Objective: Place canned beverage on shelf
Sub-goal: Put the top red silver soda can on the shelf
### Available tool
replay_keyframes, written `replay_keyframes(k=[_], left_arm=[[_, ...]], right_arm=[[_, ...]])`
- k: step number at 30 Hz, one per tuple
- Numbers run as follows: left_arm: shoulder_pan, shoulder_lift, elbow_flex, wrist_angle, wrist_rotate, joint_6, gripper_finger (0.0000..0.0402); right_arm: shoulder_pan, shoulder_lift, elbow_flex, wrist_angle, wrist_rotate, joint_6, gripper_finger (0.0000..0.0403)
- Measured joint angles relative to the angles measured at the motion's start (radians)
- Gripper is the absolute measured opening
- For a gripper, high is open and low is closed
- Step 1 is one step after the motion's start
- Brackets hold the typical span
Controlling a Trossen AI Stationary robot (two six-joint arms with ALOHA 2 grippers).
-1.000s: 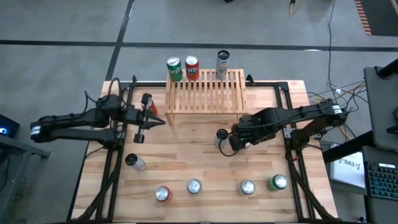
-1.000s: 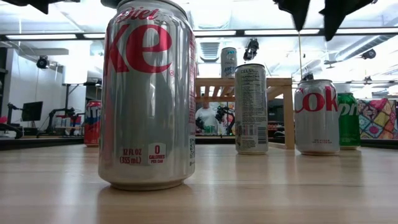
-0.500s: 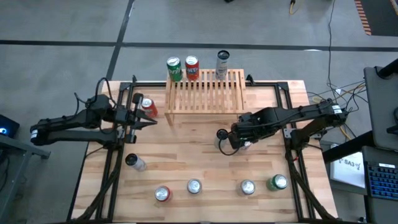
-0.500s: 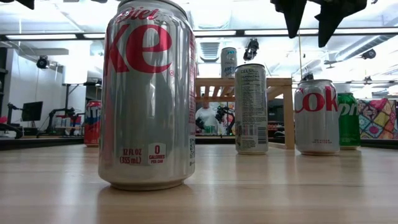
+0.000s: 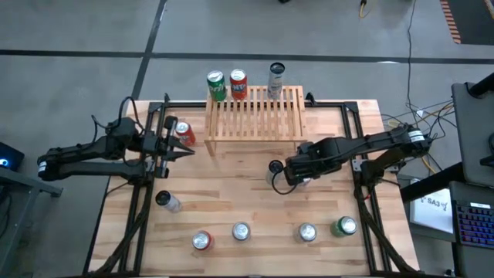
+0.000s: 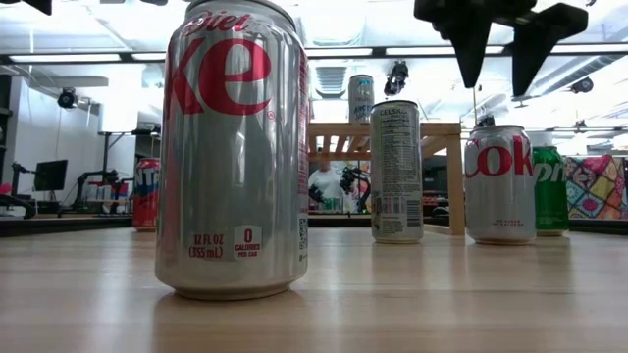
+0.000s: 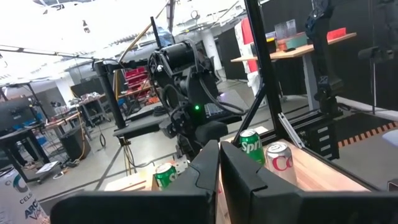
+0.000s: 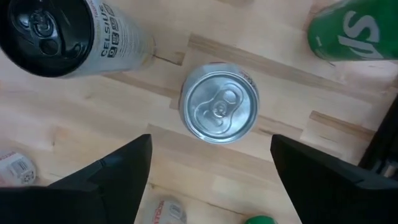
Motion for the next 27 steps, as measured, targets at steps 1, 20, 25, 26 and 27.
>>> replay_keyframes(k=[1, 20, 25, 26, 27], left_arm=[[0.0, 0.0, 0.0, 0.0, 0.0, 0.0, 0.0], [0.0, 0.001, 0.0, 0.001, 0.0, 0.0, 0.0], [0.0, 0.001, 0.0, 0.0, 0.0, 0.0, 0.0], [0.0, 0.001, 0.0, 0.001, 0.0, 0.0, 0.0], [0.0, 0.001, 0.0, 0.001, -0.001, 0.0, 0.0]], right_arm=[[0.0, 0.0, -0.005, 0.002, 0.0, 0.001, 0.032], [-0.027, 0.0, -0.11, 0.074, 0.038, 0.007, 0.0338], [-0.029, 0.0, -0.112, 0.078, 0.053, 0.006, 0.0342], [-0.028, 0.0, -0.114, 0.078, 0.053, 0.006, 0.0343], [-0.028, 0.0, -0.115, 0.078, 0.053, 0.008, 0.0343]])
